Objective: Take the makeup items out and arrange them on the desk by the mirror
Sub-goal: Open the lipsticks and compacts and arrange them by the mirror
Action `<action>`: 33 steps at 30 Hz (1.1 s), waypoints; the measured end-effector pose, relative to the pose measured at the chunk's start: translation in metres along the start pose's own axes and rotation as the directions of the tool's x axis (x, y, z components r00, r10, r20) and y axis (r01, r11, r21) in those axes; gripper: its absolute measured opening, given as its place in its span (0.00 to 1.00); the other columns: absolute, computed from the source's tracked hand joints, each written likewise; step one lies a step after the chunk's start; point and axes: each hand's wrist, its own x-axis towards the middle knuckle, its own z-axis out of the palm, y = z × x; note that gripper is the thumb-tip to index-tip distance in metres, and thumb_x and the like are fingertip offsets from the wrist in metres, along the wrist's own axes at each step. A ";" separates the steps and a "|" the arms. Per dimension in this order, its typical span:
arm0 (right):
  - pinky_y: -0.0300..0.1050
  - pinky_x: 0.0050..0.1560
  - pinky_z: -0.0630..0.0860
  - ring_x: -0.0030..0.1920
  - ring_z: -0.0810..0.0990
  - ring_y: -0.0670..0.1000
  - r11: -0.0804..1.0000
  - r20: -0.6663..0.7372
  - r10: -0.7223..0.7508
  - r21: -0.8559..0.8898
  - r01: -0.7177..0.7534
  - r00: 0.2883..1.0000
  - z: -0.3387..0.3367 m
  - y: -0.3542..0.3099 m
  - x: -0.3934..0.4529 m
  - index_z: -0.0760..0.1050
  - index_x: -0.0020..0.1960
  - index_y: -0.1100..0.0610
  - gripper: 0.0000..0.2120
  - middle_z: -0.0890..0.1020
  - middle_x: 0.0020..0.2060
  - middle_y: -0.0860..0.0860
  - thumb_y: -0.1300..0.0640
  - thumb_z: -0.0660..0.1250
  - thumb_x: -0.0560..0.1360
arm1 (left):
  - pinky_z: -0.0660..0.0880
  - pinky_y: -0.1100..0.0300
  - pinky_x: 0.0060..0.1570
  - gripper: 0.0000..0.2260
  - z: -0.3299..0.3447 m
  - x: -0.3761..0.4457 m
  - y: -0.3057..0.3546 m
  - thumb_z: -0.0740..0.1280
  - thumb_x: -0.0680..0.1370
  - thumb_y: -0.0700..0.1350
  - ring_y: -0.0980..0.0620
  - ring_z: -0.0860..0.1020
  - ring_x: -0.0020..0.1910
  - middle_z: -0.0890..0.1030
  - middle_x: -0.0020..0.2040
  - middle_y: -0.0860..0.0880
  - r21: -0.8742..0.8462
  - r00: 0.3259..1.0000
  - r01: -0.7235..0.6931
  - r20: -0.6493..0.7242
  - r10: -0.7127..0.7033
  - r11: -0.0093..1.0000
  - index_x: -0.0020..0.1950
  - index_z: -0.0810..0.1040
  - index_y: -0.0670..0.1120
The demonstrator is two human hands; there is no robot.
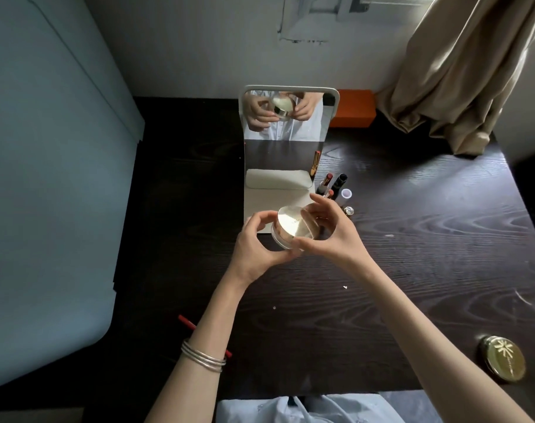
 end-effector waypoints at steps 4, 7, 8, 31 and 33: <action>0.42 0.62 0.72 0.60 0.77 0.48 0.993 -0.029 0.029 0.112 -0.026 0.999 0.000 0.007 -0.002 0.69 0.66 0.51 0.40 0.78 0.55 0.51 0.48 0.77 0.56 | 0.71 0.64 0.62 0.30 0.000 0.004 0.007 0.81 0.60 0.46 0.57 0.75 0.59 0.78 0.57 0.52 -0.037 0.996 0.052 0.071 -0.050 0.998 0.59 0.73 0.48; 0.37 0.57 0.74 0.57 0.79 0.48 0.970 -0.004 0.050 0.239 -0.048 0.999 -0.003 0.008 -0.006 0.71 0.65 0.54 0.38 0.79 0.54 0.55 0.50 0.76 0.56 | 0.73 0.67 0.55 0.24 0.001 0.003 0.014 0.76 0.61 0.52 0.60 0.77 0.52 0.80 0.51 0.53 -0.107 0.978 0.122 0.182 -0.101 0.987 0.53 0.76 0.50; 0.37 0.57 0.74 0.57 0.79 0.49 0.963 0.012 0.044 0.265 -0.045 0.999 -0.005 0.007 -0.006 0.70 0.65 0.55 0.37 0.79 0.54 0.56 0.51 0.75 0.57 | 0.73 0.65 0.54 0.21 0.004 0.001 0.015 0.73 0.61 0.53 0.59 0.78 0.50 0.81 0.50 0.52 -0.166 0.971 0.156 0.205 -0.121 0.974 0.53 0.77 0.50; 0.51 0.66 0.70 0.64 0.74 0.51 0.984 0.240 0.019 0.166 -0.060 0.971 -0.024 0.015 -0.009 0.63 0.68 0.43 0.37 0.76 0.62 0.54 0.55 0.74 0.63 | 0.69 0.53 0.66 0.35 0.010 -0.013 0.005 0.77 0.60 0.50 0.52 0.76 0.62 0.80 0.59 0.48 -0.201 0.907 0.337 0.333 -0.259 0.920 0.64 0.68 0.48; 0.49 0.67 0.70 0.66 0.73 0.48 0.990 0.263 0.028 0.128 -0.064 0.965 -0.026 0.014 -0.009 0.61 0.68 0.40 0.37 0.73 0.64 0.52 0.55 0.74 0.64 | 0.68 0.51 0.67 0.36 0.011 -0.013 0.005 0.76 0.60 0.52 0.51 0.75 0.62 0.79 0.60 0.48 -0.182 0.909 0.339 0.314 -0.273 0.923 0.64 0.67 0.48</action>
